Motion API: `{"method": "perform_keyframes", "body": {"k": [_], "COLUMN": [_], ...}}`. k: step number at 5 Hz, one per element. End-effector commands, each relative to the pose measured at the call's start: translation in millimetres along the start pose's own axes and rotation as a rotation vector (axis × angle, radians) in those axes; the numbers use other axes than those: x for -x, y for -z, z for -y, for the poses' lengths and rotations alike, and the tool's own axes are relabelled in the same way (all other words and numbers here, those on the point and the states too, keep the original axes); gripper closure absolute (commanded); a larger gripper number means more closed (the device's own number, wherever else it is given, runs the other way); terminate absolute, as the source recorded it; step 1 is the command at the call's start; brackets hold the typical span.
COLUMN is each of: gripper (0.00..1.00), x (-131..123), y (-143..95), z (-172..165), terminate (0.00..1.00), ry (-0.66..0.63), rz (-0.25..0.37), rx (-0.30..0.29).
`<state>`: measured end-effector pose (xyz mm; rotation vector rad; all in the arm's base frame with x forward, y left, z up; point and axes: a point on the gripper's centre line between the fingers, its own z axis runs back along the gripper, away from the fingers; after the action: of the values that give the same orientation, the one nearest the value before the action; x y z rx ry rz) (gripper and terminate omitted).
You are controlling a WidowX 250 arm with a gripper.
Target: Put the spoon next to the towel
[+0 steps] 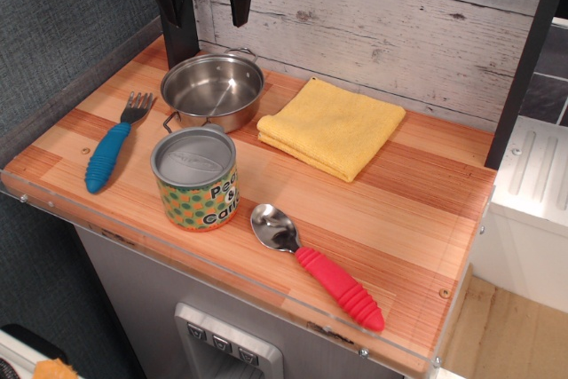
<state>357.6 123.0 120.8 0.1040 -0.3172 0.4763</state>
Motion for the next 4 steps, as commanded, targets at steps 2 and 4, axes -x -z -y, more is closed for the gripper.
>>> {"method": "perform_keyframes", "body": {"k": [2,4], "gripper": [0.0,0.0], "x": [9,36], "y": [-9,-24], "z": [6,32], "terminate": [0.0,0.0], "ry": [0.017,0.035], "rz": [-0.024,-0.027], "rx": [0.015,0.018]}}
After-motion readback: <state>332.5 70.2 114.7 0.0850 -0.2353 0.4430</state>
